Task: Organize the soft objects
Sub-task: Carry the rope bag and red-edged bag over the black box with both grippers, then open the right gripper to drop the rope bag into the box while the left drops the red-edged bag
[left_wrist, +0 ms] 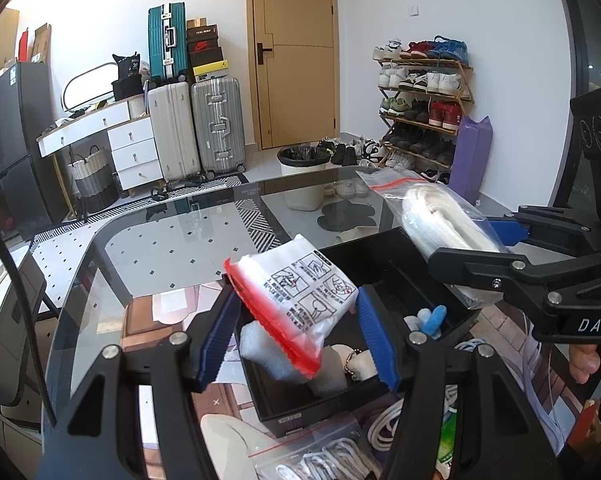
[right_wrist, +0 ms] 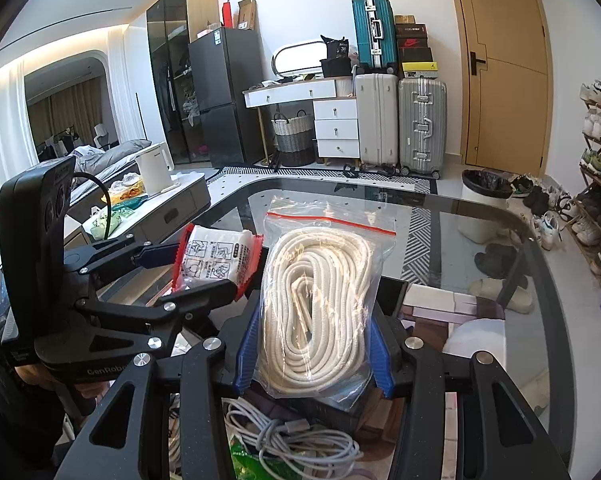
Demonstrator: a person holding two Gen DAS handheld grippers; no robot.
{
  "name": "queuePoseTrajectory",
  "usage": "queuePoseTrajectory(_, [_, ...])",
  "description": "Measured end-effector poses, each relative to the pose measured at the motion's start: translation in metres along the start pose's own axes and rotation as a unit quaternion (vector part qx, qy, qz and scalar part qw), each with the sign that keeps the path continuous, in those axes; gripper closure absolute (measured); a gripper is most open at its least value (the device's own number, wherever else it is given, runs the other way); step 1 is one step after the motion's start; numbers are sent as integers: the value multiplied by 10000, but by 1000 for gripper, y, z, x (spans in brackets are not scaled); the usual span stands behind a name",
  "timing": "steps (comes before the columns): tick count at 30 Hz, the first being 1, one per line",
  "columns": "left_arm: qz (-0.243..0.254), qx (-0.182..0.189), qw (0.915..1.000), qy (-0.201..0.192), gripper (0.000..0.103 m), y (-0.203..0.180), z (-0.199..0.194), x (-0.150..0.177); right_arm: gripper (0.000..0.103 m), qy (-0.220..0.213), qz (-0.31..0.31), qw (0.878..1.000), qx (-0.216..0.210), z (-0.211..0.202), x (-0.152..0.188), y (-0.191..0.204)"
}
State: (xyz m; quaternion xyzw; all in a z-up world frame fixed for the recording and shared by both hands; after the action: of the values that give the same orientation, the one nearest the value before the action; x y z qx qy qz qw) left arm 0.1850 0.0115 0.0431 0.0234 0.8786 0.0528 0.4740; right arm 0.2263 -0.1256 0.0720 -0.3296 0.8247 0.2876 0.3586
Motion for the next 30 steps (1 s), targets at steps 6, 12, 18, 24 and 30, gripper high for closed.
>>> queuePoseTrajectory(6, [-29, -36, 10000, 54, 43, 5, 8, 1, 56, 19, 33, 9997, -260, 18, -3, 0])
queuePoseTrajectory(12, [-62, -85, 9999, 81, 43, 12, 12, 2, 56, 64, 59, 9997, -241, 34, -2, -5])
queuePoseTrajectory(18, [-92, -95, 9999, 69, 43, 16, 14, 1, 56, 118, 5, 9999, 2, 47, 0, -11])
queuePoseTrajectory(24, [-91, -94, 9999, 71, 43, 16, 13, 1, 53, 39, 30, 9999, 157, 50, 0, -19])
queuePoseTrajectory(30, [-90, -76, 9999, 62, 43, 16, 14, 1, 20, -235, -126, 9987, 434, 36, 1, -16])
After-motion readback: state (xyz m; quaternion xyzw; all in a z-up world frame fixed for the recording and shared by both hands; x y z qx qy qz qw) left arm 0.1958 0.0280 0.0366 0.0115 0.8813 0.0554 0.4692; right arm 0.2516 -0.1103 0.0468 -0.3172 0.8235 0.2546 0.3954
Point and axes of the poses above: each gripper's, at about its wrist camera, not at the fingertips, and z roughly the way its jaws point, y to its left, x to its underside, the point moved 3 cm from there along z, roughly the way its jaws point, and after that the axes turned 10 degrees about -x, right-handed, at the moved point
